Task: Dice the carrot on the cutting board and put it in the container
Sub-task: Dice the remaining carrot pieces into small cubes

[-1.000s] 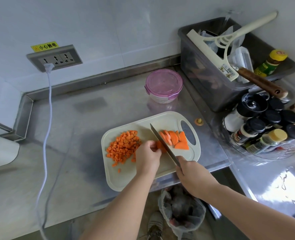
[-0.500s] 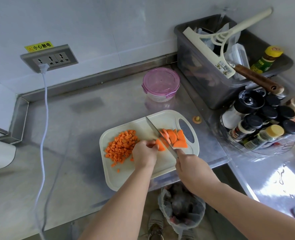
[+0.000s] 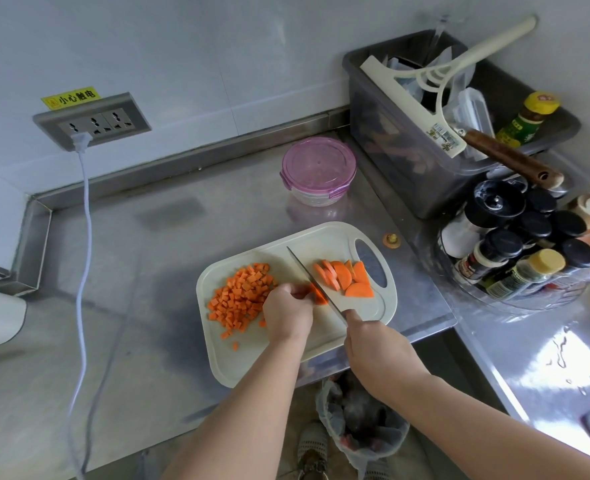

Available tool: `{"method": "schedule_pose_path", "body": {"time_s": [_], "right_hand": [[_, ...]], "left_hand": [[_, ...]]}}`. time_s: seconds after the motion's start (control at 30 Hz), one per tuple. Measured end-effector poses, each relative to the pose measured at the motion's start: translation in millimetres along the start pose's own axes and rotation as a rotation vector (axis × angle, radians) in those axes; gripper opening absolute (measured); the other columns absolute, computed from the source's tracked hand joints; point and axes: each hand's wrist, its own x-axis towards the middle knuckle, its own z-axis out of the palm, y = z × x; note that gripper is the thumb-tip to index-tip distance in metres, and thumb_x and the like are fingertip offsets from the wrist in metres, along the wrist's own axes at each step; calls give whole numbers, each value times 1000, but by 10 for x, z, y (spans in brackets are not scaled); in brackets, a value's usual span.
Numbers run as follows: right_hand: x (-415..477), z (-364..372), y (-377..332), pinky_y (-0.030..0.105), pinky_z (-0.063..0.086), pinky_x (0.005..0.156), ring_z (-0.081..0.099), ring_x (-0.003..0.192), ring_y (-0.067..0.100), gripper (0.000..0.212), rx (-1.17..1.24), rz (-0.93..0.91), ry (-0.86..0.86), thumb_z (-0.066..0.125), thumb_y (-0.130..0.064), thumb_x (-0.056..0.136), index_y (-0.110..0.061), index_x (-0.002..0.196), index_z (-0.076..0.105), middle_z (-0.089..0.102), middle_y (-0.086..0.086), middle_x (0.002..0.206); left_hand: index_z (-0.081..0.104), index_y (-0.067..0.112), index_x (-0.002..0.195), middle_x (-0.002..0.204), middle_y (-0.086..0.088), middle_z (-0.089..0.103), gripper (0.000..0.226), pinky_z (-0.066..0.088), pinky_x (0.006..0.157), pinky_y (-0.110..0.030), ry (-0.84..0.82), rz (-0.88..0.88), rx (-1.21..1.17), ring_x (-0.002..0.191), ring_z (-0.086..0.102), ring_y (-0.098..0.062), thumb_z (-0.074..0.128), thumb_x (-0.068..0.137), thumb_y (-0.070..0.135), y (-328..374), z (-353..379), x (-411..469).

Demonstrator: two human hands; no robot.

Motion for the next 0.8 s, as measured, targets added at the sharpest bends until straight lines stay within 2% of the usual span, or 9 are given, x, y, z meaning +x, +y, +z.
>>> {"method": "schedule_pose_path", "body": {"time_s": [0.23, 0.33, 0.43, 0.6, 0.7, 0.8], "right_hand": [[66, 3, 1, 38, 60, 72, 66, 79, 19, 49, 35, 29, -50, 46, -3, 93, -19, 137, 32, 62, 0, 91], [113, -34, -16, 35, 60, 73, 66, 82, 17, 50, -5, 29, -65, 45, -2, 94, -17, 140, 30, 61, 1, 92], [135, -15, -50, 31, 59, 71, 66, 82, 15, 52, -46, 35, -82, 46, -4, 95, -16, 142, 27, 62, 2, 92], [232, -42, -74, 33, 60, 75, 65, 81, 14, 38, 47, 95, -73, 42, -9, 99, -20, 134, 36, 57, 0, 89], [244, -71, -70, 30, 58, 69, 64, 78, 16, 25, 71, 65, -3, 36, -13, 102, -18, 126, 42, 58, 1, 87], [175, -85, -67, 26, 46, 59, 56, 71, 15, 24, 23, 7, 12, 38, -10, 101, -13, 125, 43, 54, 1, 84]], "left_hand": [[72, 13, 93, 87, -3, 73, 11, 54, 84, -36, 10, 3, 17, 85, 69, -19, 71, 82, 15, -24, 30, 25], [71, 11, 99, 93, -3, 72, 15, 49, 78, -25, 26, 17, 63, 90, 66, -18, 68, 85, 15, -35, 36, 40], [70, 9, 103, 98, -4, 72, 18, 44, 75, -21, 34, 19, 89, 92, 65, -18, 65, 87, 14, -33, 33, 47], [70, 8, 103, 99, -5, 71, 17, 44, 76, -21, 42, 33, 76, 90, 63, -17, 66, 88, 14, -25, 30, 16], [70, 8, 103, 99, -4, 71, 17, 44, 78, -22, 46, 35, 60, 90, 62, -16, 66, 87, 14, -13, 22, 11], [72, 12, 100, 96, -2, 72, 16, 45, 77, -24, 49, 32, 57, 89, 64, -16, 66, 86, 17, -20, 20, 3]]}}
